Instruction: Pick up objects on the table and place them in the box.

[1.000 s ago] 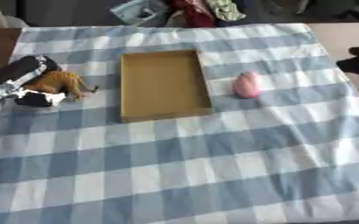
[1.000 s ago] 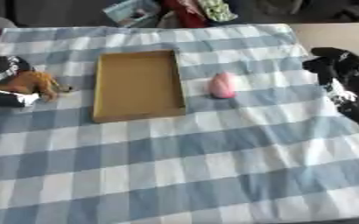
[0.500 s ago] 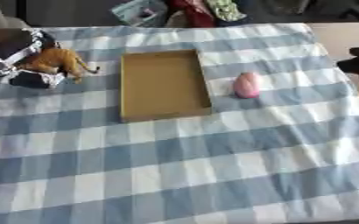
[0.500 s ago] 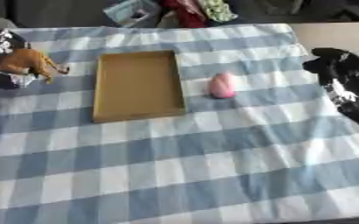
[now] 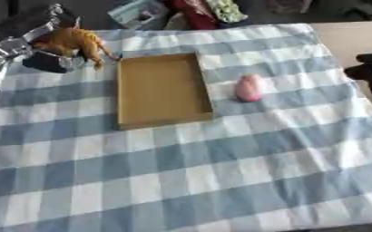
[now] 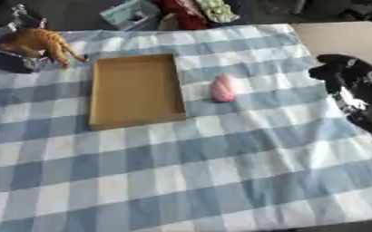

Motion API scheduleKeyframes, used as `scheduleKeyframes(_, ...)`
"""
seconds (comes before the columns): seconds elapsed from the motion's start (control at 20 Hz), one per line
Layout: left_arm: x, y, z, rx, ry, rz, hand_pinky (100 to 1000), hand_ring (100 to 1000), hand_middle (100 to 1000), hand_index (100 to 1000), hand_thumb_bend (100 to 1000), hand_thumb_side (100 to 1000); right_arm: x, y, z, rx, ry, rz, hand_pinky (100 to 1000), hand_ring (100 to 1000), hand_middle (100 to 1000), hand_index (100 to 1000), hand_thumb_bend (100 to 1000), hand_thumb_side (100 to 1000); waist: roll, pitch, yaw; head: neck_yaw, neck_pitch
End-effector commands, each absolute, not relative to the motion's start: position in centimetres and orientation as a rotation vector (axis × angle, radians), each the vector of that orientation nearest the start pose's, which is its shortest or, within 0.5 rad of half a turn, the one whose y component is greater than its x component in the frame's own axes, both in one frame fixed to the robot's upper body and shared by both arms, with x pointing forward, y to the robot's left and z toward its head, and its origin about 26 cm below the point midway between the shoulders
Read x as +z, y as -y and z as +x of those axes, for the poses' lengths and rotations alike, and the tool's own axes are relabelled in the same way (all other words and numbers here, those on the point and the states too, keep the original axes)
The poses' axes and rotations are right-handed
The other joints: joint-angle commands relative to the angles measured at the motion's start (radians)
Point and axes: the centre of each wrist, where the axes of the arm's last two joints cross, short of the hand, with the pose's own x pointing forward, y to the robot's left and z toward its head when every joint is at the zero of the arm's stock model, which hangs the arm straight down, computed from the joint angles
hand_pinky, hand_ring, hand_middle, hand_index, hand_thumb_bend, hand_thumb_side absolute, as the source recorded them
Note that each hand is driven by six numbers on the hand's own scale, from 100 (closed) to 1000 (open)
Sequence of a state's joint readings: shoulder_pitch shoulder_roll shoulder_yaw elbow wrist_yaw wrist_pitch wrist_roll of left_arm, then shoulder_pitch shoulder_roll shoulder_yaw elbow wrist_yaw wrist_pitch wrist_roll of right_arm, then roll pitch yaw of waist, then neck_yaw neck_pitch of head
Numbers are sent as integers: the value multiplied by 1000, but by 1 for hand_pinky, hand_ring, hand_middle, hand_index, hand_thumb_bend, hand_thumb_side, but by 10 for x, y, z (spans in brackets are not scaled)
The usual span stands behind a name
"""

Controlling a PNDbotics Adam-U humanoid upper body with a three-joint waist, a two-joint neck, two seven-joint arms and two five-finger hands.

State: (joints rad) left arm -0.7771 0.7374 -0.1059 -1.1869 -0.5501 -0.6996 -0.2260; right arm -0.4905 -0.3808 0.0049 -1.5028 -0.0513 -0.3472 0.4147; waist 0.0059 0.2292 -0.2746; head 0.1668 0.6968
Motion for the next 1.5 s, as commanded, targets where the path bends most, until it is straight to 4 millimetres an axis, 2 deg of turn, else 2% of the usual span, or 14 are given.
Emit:
scheduleKeyframes(0.05, 266, -368, 424, 2102, -2577, -1071, 648, 231, 193, 535, 100, 250, 165, 283, 387, 901, 2199, 81, 843, 801, 639, 856, 100, 613, 1, -10, -16, 15, -21)
scheduleKeyframes(0.45, 263, -365, 429, 2190, -2486, -1088, 656, 249, 211, 551, 100, 258, 171, 263, 392, 957, 2211, 163, 844, 802, 638, 856, 100, 637, 10, 31, -105, 47, -56)
scheduleKeyframes(0.7, 255, -364, 432, 2240, -2423, -1116, 667, 273, 234, 567, 100, 263, 173, 261, 393, 967, 2214, 175, 845, 802, 637, 856, 100, 649, 20, 56, -136, 59, -70)
scheduleKeyframes(1.0, 238, -363, 437, 2370, -2321, -1100, 714, 392, 351, 637, 100, 278, 175, 263, 393, 967, 2215, 165, 846, 802, 637, 854, 100, 656, 24, 72, -145, 61, -71)
scheduleKeyframes(1.3, 227, -362, 438, 2463, -2241, -1061, 754, 526, 500, 724, 107, 296, 173, 265, 393, 968, 2209, 160, 846, 803, 636, 853, 100, 657, 27, 72, -144, 60, -68)
scheduleKeyframes(1.5, 227, -362, 437, 2481, -2207, -1041, 772, 580, 560, 762, 198, 418, 173, 266, 393, 964, 2208, 157, 846, 803, 636, 854, 100, 654, 26, 67, -142, 58, -66)
